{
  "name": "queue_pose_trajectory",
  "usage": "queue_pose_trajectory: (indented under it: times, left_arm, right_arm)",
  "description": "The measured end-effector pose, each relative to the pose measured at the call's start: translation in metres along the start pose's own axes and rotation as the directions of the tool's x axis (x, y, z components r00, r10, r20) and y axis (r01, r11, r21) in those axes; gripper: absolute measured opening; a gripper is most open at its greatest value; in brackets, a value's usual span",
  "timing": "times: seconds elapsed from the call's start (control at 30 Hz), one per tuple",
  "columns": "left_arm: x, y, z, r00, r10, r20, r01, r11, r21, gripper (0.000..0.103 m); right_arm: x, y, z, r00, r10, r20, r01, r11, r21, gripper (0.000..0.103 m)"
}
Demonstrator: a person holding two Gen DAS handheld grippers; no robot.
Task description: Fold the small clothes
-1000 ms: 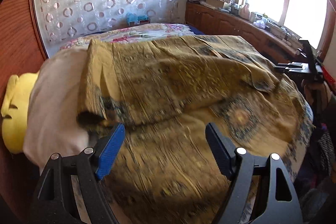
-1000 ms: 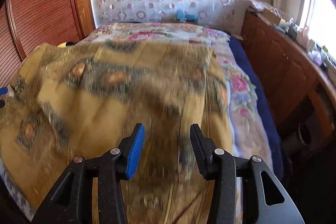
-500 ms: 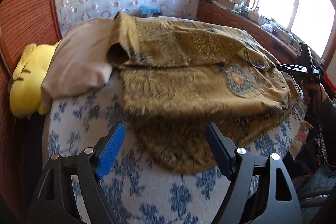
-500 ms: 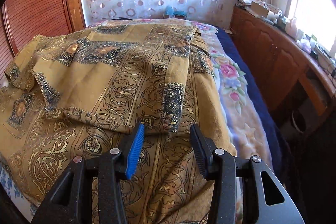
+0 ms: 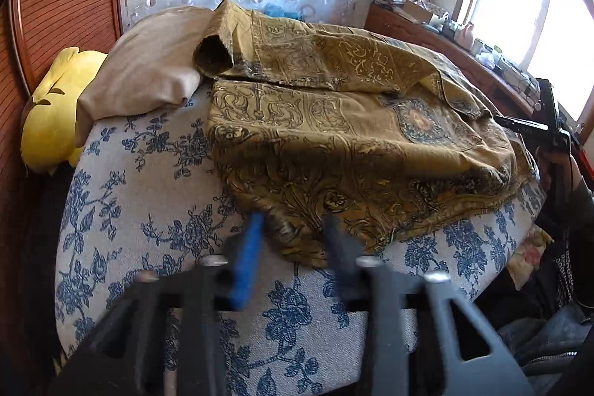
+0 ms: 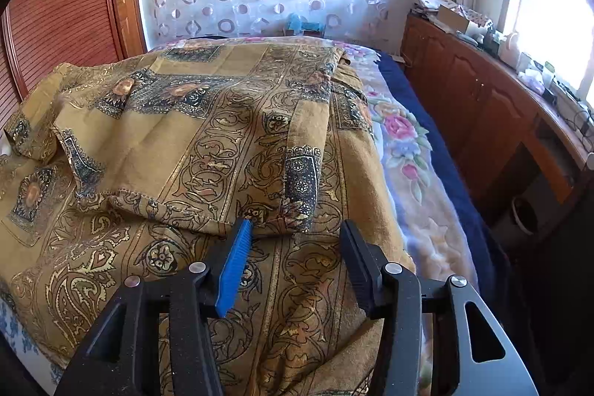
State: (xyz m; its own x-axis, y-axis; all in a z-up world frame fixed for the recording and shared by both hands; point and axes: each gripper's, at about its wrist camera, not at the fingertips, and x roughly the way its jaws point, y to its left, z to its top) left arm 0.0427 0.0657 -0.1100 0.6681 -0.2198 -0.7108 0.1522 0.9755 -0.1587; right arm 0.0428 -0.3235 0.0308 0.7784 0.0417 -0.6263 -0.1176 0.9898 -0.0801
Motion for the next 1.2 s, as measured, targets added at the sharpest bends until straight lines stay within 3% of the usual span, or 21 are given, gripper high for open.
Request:
queue_pose_trajectory:
  times: [0.03, 0.33, 0.43, 0.57, 0.6, 0.67, 0.73, 0.8, 0.9, 1.2]
  left_arm:
    - [0.0, 0.0, -0.001, 1.0, -0.004, 0.0, 0.004, 1.0, 0.004, 0.007]
    - [-0.047, 0.028, -0.001, 0.996, -0.05, 0.071, 0.055, 0.997, -0.061, 0.005]
    - [-0.052, 0.03, -0.001, 0.996, -0.062, 0.062, 0.066, 0.995, -0.071, 0.005]
    - [-0.05, 0.026, 0.003, 0.998, -0.009, 0.055, 0.012, 0.999, -0.052, 0.005]
    - [-0.05, 0.027, 0.005, 0.998, -0.013, 0.06, 0.016, 0.998, -0.057, 0.007]
    - [-0.051, 0.028, 0.009, 0.997, -0.015, 0.074, 0.019, 0.998, -0.054, 0.022]
    - [-0.051, 0.027, 0.013, 0.996, -0.007, 0.09, 0.01, 0.999, -0.037, 0.042]
    - [-0.048, 0.025, 0.02, 0.995, -0.008, 0.098, 0.01, 1.0, -0.017, 0.047]
    - [-0.039, 0.021, 0.03, 0.996, 0.017, 0.089, -0.017, 1.0, 0.0, 0.077]
    - [-0.011, 0.009, 0.06, 0.996, 0.029, 0.087, -0.033, 0.998, 0.047, 0.078]
  right_arm:
    - [0.0, 0.0, 0.0, 1.0, 0.002, -0.001, -0.002, 1.0, 0.002, 0.052]
    - [0.003, 0.001, 0.0, 1.0, 0.01, -0.003, -0.01, 1.0, 0.007, 0.052]
    - [0.003, 0.001, -0.001, 1.0, 0.012, -0.003, -0.012, 1.0, 0.008, 0.052]
    - [0.003, 0.001, -0.001, 1.0, 0.012, -0.004, -0.012, 1.0, 0.009, 0.052]
    - [0.003, 0.001, -0.001, 1.0, 0.013, -0.004, -0.013, 1.0, 0.01, 0.052]
    - [0.003, 0.001, 0.0, 1.0, 0.014, -0.004, -0.013, 1.0, 0.01, 0.052]
    - [0.003, 0.001, 0.0, 1.0, 0.013, -0.004, -0.013, 1.0, 0.01, 0.052]
    - [0.003, 0.0, 0.0, 1.0, 0.014, -0.004, -0.014, 1.0, 0.01, 0.052]
    - [0.004, 0.0, 0.0, 1.0, 0.014, -0.004, -0.014, 1.0, 0.01, 0.053]
    - [0.004, 0.0, 0.0, 1.0, 0.015, -0.004, -0.015, 1.0, 0.01, 0.053]
